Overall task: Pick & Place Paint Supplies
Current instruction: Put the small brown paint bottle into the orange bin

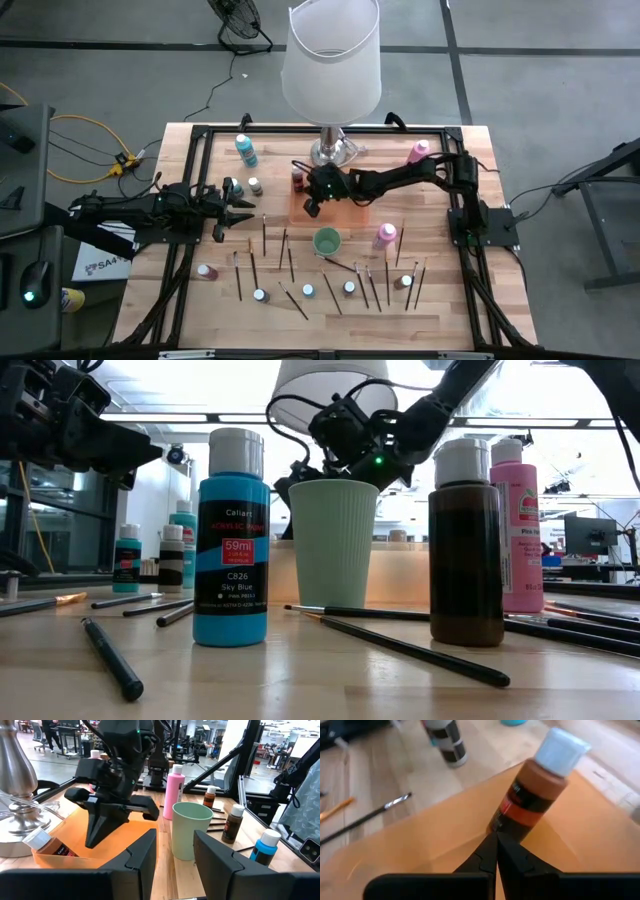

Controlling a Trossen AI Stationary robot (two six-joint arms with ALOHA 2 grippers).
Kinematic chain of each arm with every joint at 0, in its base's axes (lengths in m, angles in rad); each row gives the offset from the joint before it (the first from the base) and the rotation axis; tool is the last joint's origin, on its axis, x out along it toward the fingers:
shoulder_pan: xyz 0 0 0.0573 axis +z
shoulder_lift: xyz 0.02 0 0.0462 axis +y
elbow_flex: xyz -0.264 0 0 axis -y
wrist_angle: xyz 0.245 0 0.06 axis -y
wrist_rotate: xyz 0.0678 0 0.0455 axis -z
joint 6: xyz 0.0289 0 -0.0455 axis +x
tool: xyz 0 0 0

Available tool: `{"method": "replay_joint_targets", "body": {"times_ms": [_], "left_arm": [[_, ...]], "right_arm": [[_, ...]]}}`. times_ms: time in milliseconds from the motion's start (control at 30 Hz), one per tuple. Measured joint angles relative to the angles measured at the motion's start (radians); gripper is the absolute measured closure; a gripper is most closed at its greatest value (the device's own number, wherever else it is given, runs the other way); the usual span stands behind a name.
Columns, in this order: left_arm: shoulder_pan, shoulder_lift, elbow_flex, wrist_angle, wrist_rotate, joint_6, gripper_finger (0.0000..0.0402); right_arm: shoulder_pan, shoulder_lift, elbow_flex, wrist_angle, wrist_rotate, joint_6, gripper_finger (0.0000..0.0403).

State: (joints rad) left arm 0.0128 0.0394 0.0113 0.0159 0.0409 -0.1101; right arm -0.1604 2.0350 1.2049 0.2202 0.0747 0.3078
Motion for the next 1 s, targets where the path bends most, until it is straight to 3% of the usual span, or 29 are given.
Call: {"method": "replay_joint_targets", "body": {"times_ms": [433, 1000], "left_arm": [[0.000, 0.000, 0.000, 0.000, 0.000, 0.000, 0.0275], [0.000, 0.000, 0.000, 0.000, 0.000, 0.000, 0.0275]], "right_arm": [[-0.026, 0.067, 0.128, -0.115, -0.078, -0.062, 0.0400], [-0.039, 0.095, 0.129, -0.104, 0.001, -0.069, 0.0400]]}}
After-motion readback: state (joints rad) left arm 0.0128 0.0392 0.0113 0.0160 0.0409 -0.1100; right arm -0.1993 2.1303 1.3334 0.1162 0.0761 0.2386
